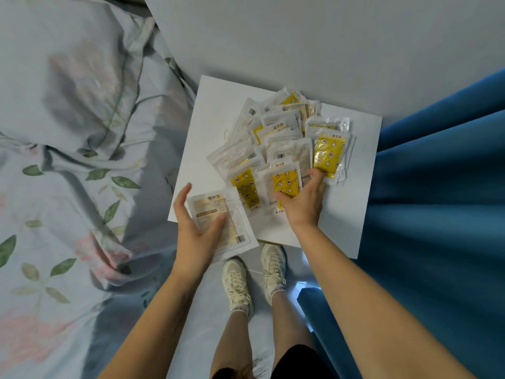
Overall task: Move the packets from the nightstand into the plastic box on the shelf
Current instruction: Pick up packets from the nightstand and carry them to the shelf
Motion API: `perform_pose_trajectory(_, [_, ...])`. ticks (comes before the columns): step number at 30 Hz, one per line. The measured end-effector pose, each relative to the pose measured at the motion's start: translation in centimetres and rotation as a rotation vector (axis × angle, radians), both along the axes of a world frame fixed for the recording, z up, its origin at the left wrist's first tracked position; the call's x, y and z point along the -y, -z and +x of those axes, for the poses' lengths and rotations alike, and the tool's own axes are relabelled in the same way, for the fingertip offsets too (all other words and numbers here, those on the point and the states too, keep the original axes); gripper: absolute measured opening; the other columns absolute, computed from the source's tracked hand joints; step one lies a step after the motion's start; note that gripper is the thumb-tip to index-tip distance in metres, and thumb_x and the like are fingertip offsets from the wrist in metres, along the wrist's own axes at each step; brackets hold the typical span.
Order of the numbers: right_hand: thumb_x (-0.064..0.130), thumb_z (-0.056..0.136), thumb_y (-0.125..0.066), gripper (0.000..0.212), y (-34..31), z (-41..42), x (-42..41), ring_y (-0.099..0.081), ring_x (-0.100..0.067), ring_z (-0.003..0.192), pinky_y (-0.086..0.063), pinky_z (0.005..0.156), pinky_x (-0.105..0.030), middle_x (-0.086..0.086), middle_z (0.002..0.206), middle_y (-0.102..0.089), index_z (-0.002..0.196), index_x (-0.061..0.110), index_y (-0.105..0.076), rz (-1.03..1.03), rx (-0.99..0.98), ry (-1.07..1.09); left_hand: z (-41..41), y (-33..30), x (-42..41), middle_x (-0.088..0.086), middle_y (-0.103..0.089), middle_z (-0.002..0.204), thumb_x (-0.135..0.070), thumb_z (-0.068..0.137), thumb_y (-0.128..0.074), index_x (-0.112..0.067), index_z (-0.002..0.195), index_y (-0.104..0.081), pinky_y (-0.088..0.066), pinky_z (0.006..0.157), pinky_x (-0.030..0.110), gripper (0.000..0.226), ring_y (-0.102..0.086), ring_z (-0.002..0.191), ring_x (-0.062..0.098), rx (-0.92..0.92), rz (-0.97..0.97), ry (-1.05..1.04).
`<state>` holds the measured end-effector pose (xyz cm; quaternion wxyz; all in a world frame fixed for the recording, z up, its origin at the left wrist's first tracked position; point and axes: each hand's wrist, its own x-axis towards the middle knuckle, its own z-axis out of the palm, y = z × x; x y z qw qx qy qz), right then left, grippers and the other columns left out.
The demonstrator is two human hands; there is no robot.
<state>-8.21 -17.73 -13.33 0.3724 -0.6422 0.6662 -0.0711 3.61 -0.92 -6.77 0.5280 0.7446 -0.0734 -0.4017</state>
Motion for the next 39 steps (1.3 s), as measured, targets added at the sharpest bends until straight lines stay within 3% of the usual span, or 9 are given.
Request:
perform_pose_trajectory(4, [0.016, 0.066, -0.089, 0.075, 0.4, -0.5, 0.1, -0.058, -0.031, 0.11, -0.051, 0.09, -0.048, -0.012, 0.123, -0.057, 0.122, 0.011, -0.041, -0.01, 0.054, 0.064, 0.0, 0.2, -0.2, -0.014, -0.072, 0.1, -0.014, 0.094, -0.062, -0.034, 0.096, -0.068, -0.058, 0.08, 0.024, 0.021, -0.069, 0.1, 0.019, 0.013, 0.07, 0.048])
perform_pose_trajectory(10, [0.018, 0.084, -0.074, 0.028, -2.1, -2.0, -0.1, -0.069, -0.021, 0.099, -0.046, 0.066, -0.003, -0.004, 0.105, -0.072, 0.11, 0.009, -0.067, 0.043, 0.294, 0.18, -0.6, -0.4, 1.0, -0.019, -0.07, 0.098, -0.015, 0.098, -0.055, -0.032, 0.098, -0.068, -0.054, 0.081, 0.017, 0.021, -0.066, 0.093, 0.004, -0.077, 0.102, 0.063])
perform_pose_trajectory(13, [0.032, 0.087, -0.066, 0.026, -5.3, -2.0, -1.3, -0.071, -0.01, 0.096, -0.055, 0.071, -0.014, 0.008, 0.102, -0.073, 0.111, 0.021, -0.064, 0.419, 0.647, 0.125, -0.9, -1.0, 2.0, -0.021, -0.074, 0.096, -0.032, 0.093, -0.059, -0.031, 0.099, -0.071, -0.05, 0.077, 0.008, 0.013, -0.067, 0.093, -0.007, -0.202, 0.032, 0.091])
perform_pose_trajectory(16, [0.044, 0.09, -0.058, 0.036, -6.9, -1.2, -3.4, -0.069, -0.017, 0.104, -0.057, 0.087, -0.035, 0.002, 0.11, -0.072, 0.119, 0.022, -0.06, 0.617, 0.564, -0.222, -1.4, -1.2, 2.5, -0.012, -0.077, 0.095, -0.045, 0.084, -0.061, -0.024, 0.099, -0.073, -0.05, 0.072, 0.007, 0.029, -0.07, 0.09, -0.001, -0.349, -0.059, 0.189])
perform_pose_trajectory(18, [0.044, 0.096, -0.052, 0.028, -6.9, -0.6, -3.9, -0.067, -0.018, 0.101, -0.055, 0.088, -0.038, -0.002, 0.108, -0.07, 0.115, 0.026, -0.061, 0.578, 0.432, -0.369, -1.6, -1.1, 2.7, -0.003, -0.078, 0.089, -0.041, 0.085, -0.064, -0.018, 0.094, -0.075, -0.053, 0.067, 0.014, 0.027, -0.074, 0.084, 0.008, -0.316, -0.018, 0.158])
perform_pose_trajectory(21, [0.047, 0.091, -0.057, 0.023, -5.9, -0.1, -3.0, -0.06, -0.015, 0.097, -0.048, 0.076, -0.024, 0.005, 0.104, -0.063, 0.105, 0.029, -0.059, 0.335, 0.383, -0.217, -1.3, -0.3, 2.4, -0.001, -0.078, 0.08, -0.031, 0.092, -0.063, -0.015, 0.085, -0.074, -0.057, 0.063, 0.018, 0.02, -0.073, 0.074, 0.01, -0.196, 0.09, -0.04])
perform_pose_trajectory(27, [0.039, 0.069, -0.084, 0.085, -0.4, -0.8, -2.5, -0.037, -0.031, 0.129, -0.039, 0.102, -0.042, -0.014, 0.14, -0.042, 0.137, 0.012, -0.039, 0.048, -0.142, -0.168, -0.2, 0.2, 0.6, 0.001, -0.078, 0.093, -0.03, 0.093, -0.059, -0.013, 0.103, -0.071, -0.06, 0.079, 0.031, 0.022, -0.075, 0.088, 0.019, -0.271, 0.104, -0.189])
perform_pose_trajectory(34, [0.03, 0.064, -0.089, 0.078, 0.9, -0.5, -2.2, -0.05, -0.035, 0.115, -0.044, 0.094, -0.044, -0.016, 0.124, -0.059, 0.125, 0.01, -0.043, -0.018, -0.104, -0.115, -0.1, 0.0, -0.6, 0.002, -0.077, 0.099, -0.031, 0.093, -0.059, -0.018, 0.101, -0.07, -0.057, 0.086, 0.038, 0.02, -0.074, 0.093, 0.022, -0.282, 0.113, -0.228])
perform_pose_trajectory(39, [0.023, 0.08, -0.078, 0.034, 0.5, -1.6, -0.8, -0.062, -0.033, 0.103, -0.049, 0.086, -0.041, -0.013, 0.106, -0.069, 0.106, 0.007, -0.064, -0.005, -0.01, -0.129, 0.0, -0.1, -0.4, -0.001, -0.078, 0.097, -0.033, 0.092, -0.059, -0.02, 0.101, -0.07, -0.058, 0.084, 0.036, 0.019, -0.074, 0.092, 0.019, -0.281, 0.1, -0.225])
